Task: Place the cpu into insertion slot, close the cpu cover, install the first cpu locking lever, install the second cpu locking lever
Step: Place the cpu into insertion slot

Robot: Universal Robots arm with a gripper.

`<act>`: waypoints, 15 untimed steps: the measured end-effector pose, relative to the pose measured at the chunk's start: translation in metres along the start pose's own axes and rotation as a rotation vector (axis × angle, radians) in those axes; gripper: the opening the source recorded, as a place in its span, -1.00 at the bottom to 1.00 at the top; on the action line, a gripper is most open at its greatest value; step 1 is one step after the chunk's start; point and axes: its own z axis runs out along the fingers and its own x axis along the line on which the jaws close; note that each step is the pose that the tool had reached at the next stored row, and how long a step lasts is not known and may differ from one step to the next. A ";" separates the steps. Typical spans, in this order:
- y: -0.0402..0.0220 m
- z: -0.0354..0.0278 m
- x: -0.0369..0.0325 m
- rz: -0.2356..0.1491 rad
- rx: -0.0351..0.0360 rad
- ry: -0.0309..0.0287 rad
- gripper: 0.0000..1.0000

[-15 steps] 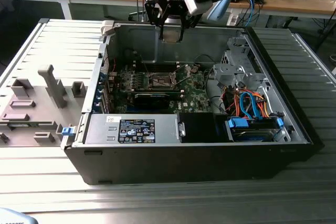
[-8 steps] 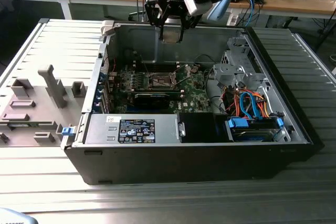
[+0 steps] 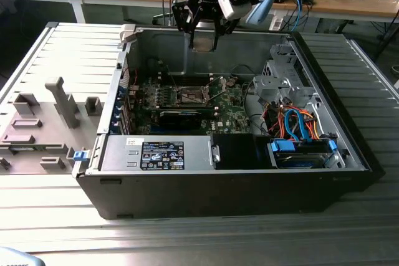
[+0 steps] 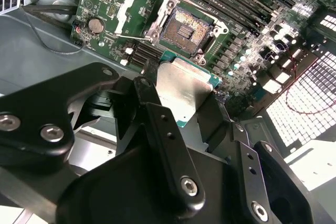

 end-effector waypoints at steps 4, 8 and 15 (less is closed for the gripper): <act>-0.0001 0.0008 0.0000 0.000 -0.0001 0.0000 0.08; -0.0001 0.0014 0.0000 0.000 0.0000 0.0000 0.08; -0.0002 0.0027 -0.0001 0.000 0.0000 0.0000 0.08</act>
